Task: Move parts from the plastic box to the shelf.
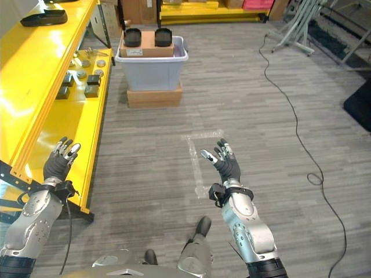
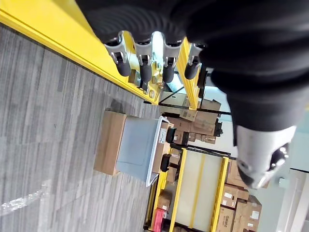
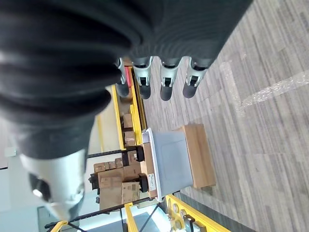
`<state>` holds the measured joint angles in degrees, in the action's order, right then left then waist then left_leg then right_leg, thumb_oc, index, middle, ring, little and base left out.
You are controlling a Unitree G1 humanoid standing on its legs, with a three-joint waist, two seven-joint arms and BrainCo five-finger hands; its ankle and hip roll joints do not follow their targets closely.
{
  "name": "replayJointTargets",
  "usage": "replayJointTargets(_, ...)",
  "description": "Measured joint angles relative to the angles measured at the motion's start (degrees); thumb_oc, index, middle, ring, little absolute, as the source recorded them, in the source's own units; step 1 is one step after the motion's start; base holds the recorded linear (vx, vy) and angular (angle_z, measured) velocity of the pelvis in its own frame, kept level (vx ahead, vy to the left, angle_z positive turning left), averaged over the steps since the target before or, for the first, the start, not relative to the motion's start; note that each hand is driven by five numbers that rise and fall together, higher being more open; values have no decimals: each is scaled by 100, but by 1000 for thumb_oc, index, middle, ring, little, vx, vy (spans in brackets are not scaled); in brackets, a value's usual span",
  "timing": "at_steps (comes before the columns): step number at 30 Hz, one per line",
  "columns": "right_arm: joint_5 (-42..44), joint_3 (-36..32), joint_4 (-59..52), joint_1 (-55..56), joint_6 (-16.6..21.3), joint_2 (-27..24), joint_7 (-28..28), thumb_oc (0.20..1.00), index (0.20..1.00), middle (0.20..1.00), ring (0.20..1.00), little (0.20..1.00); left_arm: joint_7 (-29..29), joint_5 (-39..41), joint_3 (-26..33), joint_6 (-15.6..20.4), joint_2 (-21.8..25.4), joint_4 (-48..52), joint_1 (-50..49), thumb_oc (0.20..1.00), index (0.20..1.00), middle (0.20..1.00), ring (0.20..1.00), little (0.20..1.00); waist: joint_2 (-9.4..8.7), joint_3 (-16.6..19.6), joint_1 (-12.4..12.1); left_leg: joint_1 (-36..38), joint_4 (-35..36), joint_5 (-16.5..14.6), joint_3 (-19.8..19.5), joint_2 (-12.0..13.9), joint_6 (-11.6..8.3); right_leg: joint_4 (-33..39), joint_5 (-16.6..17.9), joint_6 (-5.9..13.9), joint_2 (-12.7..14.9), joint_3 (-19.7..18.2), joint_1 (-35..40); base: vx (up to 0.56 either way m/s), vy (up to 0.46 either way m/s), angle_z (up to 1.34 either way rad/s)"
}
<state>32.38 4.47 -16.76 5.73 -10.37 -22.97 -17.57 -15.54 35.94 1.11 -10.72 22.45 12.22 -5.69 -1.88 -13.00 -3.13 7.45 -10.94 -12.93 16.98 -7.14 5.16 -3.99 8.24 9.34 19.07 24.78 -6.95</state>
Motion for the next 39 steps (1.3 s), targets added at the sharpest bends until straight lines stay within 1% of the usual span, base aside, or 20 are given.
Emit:
replayJointTargets(4, 9, 2, 189, -62, -3, -51, 107, 1000, 1000, 1000, 1000, 1000, -84, 163, 12, 13, -25, -1, -97, 1000, 1000, 1000, 1000, 1000, 10, 87, 160, 193, -475, -515, -229, 503, -327, -1366, -438, -293, -370, -268, -122, 594, -298, 25)
replayJointTargets(6, 158, 42, 350, -61, -36, -231, 321, 1000, 1000, 1000, 1000, 1000, -257, 373, 124, 14, -45, 37, -279, 1000, 1000, 1000, 1000, 1000, 120, 297, 196, 375, -721, -560, -74, 1021, -1044, -1915, -1259, -672, -991, 78, 50, 499, -405, 1)
replayJointTargets(7, 179, -7, 445, -67, -47, -249, 423, 1000, 1000, 1000, 1000, 1000, -318, 455, 141, 38, 128, 100, -258, 1000, 1000, 1000, 1000, 1000, -123, 421, 267, -168, -1869, -441, 264, 1307, -1232, -1652, -1567, -861, -1249, 61, 206, 448, -392, 37)
replayJointTargets(9, 209, -302, 724, -64, -58, -391, 525, 1000, 1000, 1000, 1000, 1000, -395, 541, 90, 57, 85, 61, -131, 1000, 1000, 1000, 1000, 1000, -244, 529, 294, -1000, -3687, 460, 222, 1981, -1604, -1240, -1704, -1259, -1560, 61, 518, 351, -286, 17)
replayJointTargets(10, 210, -495, 829, -16, -43, -420, 599, 1000, 1000, 1000, 1000, 1000, -386, 556, 83, 61, 68, 52, -105, 1000, 1000, 1000, 1000, 1000, -267, 578, 134, -1674, -4690, 1386, 61, 2269, -1655, -1001, -1692, -1443, -1678, -13, 699, 211, -120, -20)
replayJointTargets(11, 208, -722, 878, 60, 14, -424, 633, 1000, 1000, 1000, 1000, 1000, -367, 557, 74, 68, -6, 61, -36, 1000, 1000, 1000, 1000, 1000, -305, 563, 103, -2462, -5595, 1440, -29, 2438, -1614, -857, -1602, -1440, -1729, 69, 733, 138, -30, -24)
replayJointTargets(14, 209, -566, 941, -15, 39, -475, 659, 1000, 1000, 1000, 1000, 1000, -359, 556, 76, 83, -41, -29, -262, 1000, 1000, 1000, 1000, 1000, -302, 310, 86, -3188, -4715, 988, 437, 2168, -1075, -329, -1561, -1333, -1719, -18, 1411, 387, 46, -22)
replayJointTargets(16, 195, -238, 1085, -54, 51, -443, 719, 1000, 1000, 1000, 1000, 1000, -365, 557, 60, 225, -78, -67, -366, 1000, 1000, 1000, 1000, 1000, -185, 221, 34, -3092, -2744, 972, 683, 1817, -773, 42, -1628, -1195, -1780, -136, 1842, 362, 199, -40)
replayJointTargets(19, 162, 248, 1092, 4, 6, -427, 837, 1000, 1000, 1000, 1000, 1000, -346, 557, 85, 400, -116, -87, -530, 1000, 1000, 1000, 1000, 1000, -14, 182, -17, -2824, 48, 1199, 531, 1190, -721, 206, -1878, -749, -1748, -281, 2378, 468, 212, -44)
replayJointTargets(21, 153, 267, 1091, 106, 7, -475, 890, 1000, 1000, 1000, 1000, 1000, -292, 555, 157, 501, -130, -87, -646, 1000, 1000, 1000, 1000, 1000, -5, 172, -39, -2754, 861, 1239, 423, 983, -668, 181, -1994, -560, -1740, -375, 2584, 496, 204, -31)
replayJointTargets(22, 142, 232, 1086, 245, 22, -556, 947, 1000, 1000, 1000, 1000, 1000, -245, 554, 194, 567, -147, -96, -785, 1000, 1000, 1000, 1000, 1000, 31, 163, -88, -2696, 1009, 1161, 290, 969, -617, 22, -2076, -450, -1757, -423, 2712, 811, 353, -73)
replayJointTargets(23, 136, 204, 939, 479, 28, -899, 1007, 1000, 1000, 1000, 1000, 1000, -199, 550, 292, 597, -298, -47, -1002, 1000, 1000, 1000, 1000, 1000, 421, 44, -242, -2000, 1256, 573, 184, 1200, 117, -705, -2217, -361, -1936, -506, 2892, 671, 290, -61)
replayJointTargets(24, 140, 209, 903, 482, 43, -854, 1009, 1000, 1000, 1000, 1000, 1000, -142, 549, 380, 642, -265, -96, -986, 1000, 1000, 1000, 1000, 1000, 250, -130, -196, -1790, 1174, 984, 56, 1087, 364, -1449, -2515, -427, -1672, -507, 2780, 821, 344, -55)
replayJointTargets(28, 208, 283, 518, 112, 222, -706, 1063, 1000, 1000, 1000, 1000, 1000, 0, 537, 725, 816, -93, -178, -750, 1000, 1000, 1000, 1000, 1000, -191, -304, -284, -1795, 193, 1611, 271, 883, -156, -1227, -3094, -593, -1329, -496, 2409, 549, 193, -9)
replayJointTargets(30, 214, 423, 504, -158, 218, -453, 847, 1000, 1000, 1000, 1000, 1000, 280, 520, 775, 848, -71, -206, -560, 1000, 1000, 1000, 1000, 1000, -461, -212, -536, -1956, -943, 1251, 331, 825, -202, -910, -3298, -619, -968, -258, 2915, 487, 190, 7)
replayJointTargets(32, 227, 608, 548, -467, 259, -200, 814, 1000, 1000, 1000, 1000, 1000, 503, 486, 764, 862, -52, -246, -500, 1000, 1000, 1000, 1000, 1000, -461, -128, -756, -1885, -1364, 760, 140, 575, -38, -1341, -3069, -312, -793, -189, 3073, 525, 297, 30)
replayJointTargets(34, 204, 692, 595, -775, 212, -20, 567, 1000, 1000, 1000, 1000, 1000, 863, 315, 715, 735, -118, -230, -404, 1000, 1000, 1000, 1000, 1000, -325, -134, -832, -1653, -1348, 535, 41, 347, 252, -3770, -2537, 161, -164, -309, 2183, 539, 363, 89)
replayJointTargets(36, 127, 770, 412, -878, 167, 75, 426, 1000, 1000, 1000, 1000, 1000, 1232, 202, 759, 620, -45, -224, -423, 1000, 1000, 1000, 1000, 1000, -195, -126, -916, -1308, -1196, 170, -55, 40, 400, -4959, -1928, 760, -136, -1027, 1236, 567, 229, 39)
replayJointTargets(37, 106, 670, 507, -807, 112, 278, 449, 1000, 1000, 1000, 1000, 1000, 1231, 205, 676, 564, -14, -239, -509, 1000, 1000, 1000, 1000, 1000, -41, -60, -943, -881, -592, 236, 72, -101, 353, -5728, -1845, 436, 31, -1043, 533, 495, 37, -14)
replayJointTargets(39, 89, 581, 494, -739, 94, 141, 511, 1000, 1000, 1000, 1000, 1000, 1261, 213, 476, 543, 19, -140, -548, 1000, 1000, 1000, 1000, 1000, 347, -27, -862, -353, 317, 562, 77, 7, 207, -4579, -2363, -90, -197, -468, 103, 330, -96, -46)
